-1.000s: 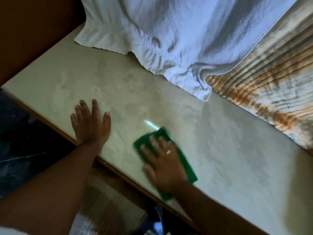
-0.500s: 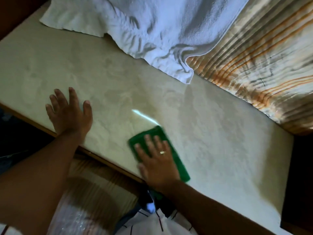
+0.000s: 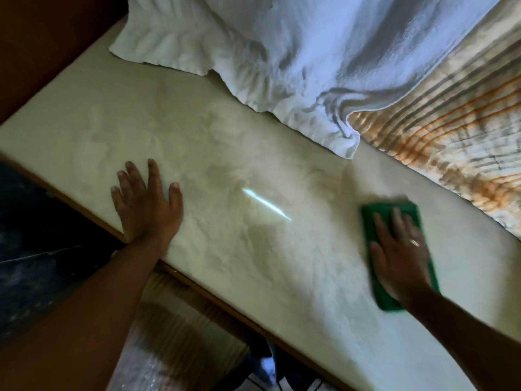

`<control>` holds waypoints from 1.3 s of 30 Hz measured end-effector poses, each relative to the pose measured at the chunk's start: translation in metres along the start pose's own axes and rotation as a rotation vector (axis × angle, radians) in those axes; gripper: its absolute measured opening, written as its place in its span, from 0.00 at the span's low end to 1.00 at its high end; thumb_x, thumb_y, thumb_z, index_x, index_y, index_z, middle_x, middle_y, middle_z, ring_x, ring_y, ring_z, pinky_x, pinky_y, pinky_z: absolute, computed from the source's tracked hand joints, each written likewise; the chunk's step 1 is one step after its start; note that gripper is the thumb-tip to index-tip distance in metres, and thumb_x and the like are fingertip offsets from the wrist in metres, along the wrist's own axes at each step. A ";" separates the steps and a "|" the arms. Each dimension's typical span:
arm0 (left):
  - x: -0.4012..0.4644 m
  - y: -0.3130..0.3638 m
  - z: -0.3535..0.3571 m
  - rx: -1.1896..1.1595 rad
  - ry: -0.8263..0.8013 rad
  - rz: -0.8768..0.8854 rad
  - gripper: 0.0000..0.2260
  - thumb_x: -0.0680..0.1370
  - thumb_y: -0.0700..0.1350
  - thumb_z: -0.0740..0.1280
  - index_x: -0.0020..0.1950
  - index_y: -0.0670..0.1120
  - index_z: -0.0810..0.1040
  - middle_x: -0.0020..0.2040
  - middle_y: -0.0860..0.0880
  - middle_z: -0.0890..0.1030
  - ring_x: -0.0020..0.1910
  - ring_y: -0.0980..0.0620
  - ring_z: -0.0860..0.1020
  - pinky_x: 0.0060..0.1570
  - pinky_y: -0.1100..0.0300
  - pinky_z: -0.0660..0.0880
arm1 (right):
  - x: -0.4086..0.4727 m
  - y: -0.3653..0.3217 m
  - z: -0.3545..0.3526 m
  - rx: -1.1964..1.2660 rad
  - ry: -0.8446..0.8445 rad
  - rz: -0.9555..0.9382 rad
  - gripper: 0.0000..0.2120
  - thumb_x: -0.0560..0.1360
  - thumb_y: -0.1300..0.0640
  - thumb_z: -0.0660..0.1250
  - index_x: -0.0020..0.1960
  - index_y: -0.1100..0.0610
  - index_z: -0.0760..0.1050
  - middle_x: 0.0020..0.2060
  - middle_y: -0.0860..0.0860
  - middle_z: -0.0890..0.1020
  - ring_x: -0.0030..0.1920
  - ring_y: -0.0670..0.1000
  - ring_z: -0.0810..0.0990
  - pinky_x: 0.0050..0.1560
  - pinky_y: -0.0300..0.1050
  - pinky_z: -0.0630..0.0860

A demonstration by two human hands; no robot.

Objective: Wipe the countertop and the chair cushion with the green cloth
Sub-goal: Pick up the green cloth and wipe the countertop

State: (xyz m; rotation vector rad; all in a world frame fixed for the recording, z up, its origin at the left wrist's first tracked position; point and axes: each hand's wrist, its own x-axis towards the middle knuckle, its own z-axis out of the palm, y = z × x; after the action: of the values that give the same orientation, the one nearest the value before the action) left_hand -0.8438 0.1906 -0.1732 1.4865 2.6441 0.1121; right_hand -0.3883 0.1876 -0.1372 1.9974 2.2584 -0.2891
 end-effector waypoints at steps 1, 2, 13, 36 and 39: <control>0.000 -0.001 0.001 0.002 0.000 -0.003 0.31 0.81 0.59 0.52 0.81 0.49 0.52 0.81 0.36 0.52 0.80 0.36 0.51 0.76 0.40 0.47 | 0.027 -0.036 0.001 -0.017 0.024 -0.172 0.29 0.78 0.44 0.51 0.76 0.53 0.64 0.75 0.65 0.64 0.73 0.70 0.63 0.72 0.66 0.60; 0.000 -0.001 0.001 0.005 0.004 -0.006 0.30 0.81 0.59 0.52 0.81 0.49 0.52 0.81 0.37 0.52 0.80 0.37 0.51 0.77 0.41 0.48 | 0.048 -0.075 0.005 -0.027 0.031 -0.421 0.27 0.78 0.46 0.54 0.76 0.52 0.64 0.74 0.64 0.66 0.72 0.69 0.65 0.72 0.64 0.61; 0.003 -0.006 0.001 -0.028 0.023 -0.025 0.30 0.81 0.58 0.52 0.80 0.48 0.57 0.81 0.40 0.57 0.79 0.40 0.55 0.77 0.44 0.50 | 0.185 -0.302 -0.013 0.047 -0.046 -0.548 0.28 0.81 0.43 0.47 0.80 0.47 0.50 0.80 0.57 0.50 0.79 0.61 0.48 0.77 0.60 0.44; -0.058 0.012 -0.019 -0.298 -0.115 0.173 0.20 0.78 0.58 0.58 0.63 0.47 0.74 0.79 0.42 0.63 0.80 0.38 0.52 0.76 0.37 0.45 | -0.066 -0.088 0.012 0.158 -0.072 -0.577 0.28 0.81 0.39 0.50 0.77 0.48 0.60 0.77 0.56 0.64 0.76 0.60 0.60 0.75 0.62 0.56; -0.104 0.044 -0.019 -0.238 -0.274 0.302 0.25 0.71 0.69 0.57 0.53 0.52 0.79 0.81 0.44 0.59 0.80 0.39 0.49 0.75 0.37 0.46 | -0.090 -0.052 0.006 0.325 0.078 -0.150 0.26 0.75 0.37 0.59 0.67 0.52 0.70 0.61 0.54 0.78 0.59 0.58 0.76 0.58 0.54 0.72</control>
State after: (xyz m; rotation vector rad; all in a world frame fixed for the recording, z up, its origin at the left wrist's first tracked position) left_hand -0.7551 0.1249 -0.1437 1.6698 2.1024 0.2213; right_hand -0.4290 0.0929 -0.1207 2.0124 2.5560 -0.6418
